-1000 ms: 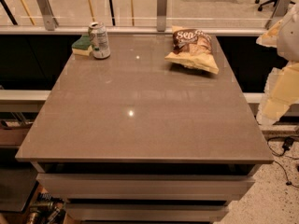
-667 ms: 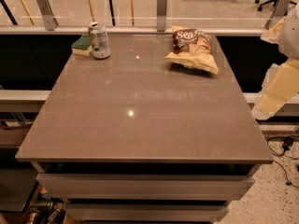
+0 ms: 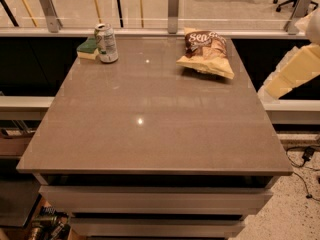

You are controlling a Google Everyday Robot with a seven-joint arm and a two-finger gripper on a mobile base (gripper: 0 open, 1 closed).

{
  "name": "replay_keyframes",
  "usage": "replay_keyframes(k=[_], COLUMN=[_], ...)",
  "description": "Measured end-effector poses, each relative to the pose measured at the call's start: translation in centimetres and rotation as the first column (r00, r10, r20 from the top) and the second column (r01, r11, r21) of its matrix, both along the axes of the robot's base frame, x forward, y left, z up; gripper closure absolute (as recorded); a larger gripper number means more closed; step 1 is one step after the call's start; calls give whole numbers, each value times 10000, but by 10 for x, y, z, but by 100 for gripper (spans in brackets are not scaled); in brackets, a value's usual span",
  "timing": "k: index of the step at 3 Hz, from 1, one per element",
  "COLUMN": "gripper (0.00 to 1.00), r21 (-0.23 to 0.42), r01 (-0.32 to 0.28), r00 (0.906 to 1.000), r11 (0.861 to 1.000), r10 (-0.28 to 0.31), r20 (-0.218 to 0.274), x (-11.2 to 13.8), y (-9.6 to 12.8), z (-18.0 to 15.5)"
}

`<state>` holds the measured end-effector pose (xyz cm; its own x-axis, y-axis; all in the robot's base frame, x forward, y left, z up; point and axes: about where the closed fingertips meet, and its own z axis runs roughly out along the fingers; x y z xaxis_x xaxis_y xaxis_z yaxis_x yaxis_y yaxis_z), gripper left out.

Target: Pick brown chip bag

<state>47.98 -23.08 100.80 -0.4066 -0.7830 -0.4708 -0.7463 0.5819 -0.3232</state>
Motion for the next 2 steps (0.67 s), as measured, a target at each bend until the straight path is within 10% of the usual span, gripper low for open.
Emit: replay_keyframes(k=[2], gripper=[0], r21=[2238], r01=[2401], r00=[9693], r11=[9446], r10=[-2459], r20=[-23], x=[42], y=[-2], z=[20])
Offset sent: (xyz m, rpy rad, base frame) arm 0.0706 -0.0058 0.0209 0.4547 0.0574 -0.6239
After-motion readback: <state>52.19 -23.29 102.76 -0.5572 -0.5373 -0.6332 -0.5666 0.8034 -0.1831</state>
